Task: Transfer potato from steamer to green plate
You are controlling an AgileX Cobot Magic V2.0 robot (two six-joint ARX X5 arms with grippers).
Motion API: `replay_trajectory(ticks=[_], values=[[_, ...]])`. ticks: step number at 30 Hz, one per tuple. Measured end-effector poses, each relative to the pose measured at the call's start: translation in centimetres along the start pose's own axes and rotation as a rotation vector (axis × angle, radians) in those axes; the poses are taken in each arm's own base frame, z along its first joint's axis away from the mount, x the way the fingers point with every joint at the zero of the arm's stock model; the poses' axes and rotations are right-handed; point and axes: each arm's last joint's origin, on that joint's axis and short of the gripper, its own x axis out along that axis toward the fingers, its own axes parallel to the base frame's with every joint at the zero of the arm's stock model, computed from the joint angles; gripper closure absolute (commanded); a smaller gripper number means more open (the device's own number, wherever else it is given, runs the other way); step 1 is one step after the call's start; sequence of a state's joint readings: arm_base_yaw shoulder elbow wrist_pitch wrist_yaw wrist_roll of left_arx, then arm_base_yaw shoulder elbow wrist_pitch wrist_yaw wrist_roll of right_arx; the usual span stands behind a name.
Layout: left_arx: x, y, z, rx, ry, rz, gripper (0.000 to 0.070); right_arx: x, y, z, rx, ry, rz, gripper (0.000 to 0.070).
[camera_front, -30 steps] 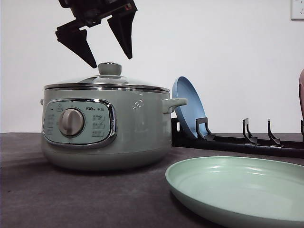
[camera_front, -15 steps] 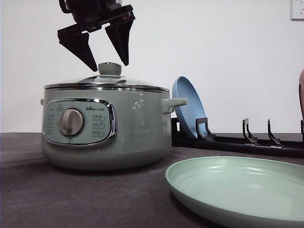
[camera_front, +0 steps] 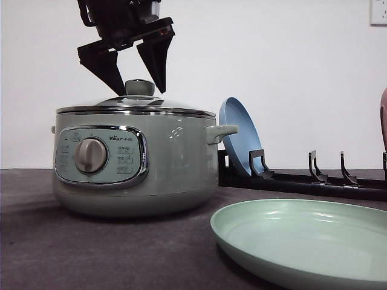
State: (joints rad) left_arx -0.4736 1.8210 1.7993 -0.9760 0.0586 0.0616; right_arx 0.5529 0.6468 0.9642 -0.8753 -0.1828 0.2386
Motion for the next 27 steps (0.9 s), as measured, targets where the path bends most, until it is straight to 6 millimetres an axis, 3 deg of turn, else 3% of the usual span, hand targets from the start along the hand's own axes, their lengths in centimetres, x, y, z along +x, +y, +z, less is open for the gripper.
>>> replay_trajectory(ticks=[9, 19, 27], values=[[-0.1, 0.0, 0.0, 0.012, -0.003, 0.005, 0.07, 0.0, 0.0, 0.0, 0.0, 0.0, 0.0, 0.016], [-1.4, 0.0, 0.7, 0.005, 0.012, 0.005, 0.07, 0.0, -0.1, 0.0, -0.001, -0.006, -0.024, 0.016], [-7.8, -0.2, 3.1, 0.012, -0.127, 0.013, 0.07, 0.0, -0.1, 0.0, -0.003, -0.006, -0.025, 0.016]])
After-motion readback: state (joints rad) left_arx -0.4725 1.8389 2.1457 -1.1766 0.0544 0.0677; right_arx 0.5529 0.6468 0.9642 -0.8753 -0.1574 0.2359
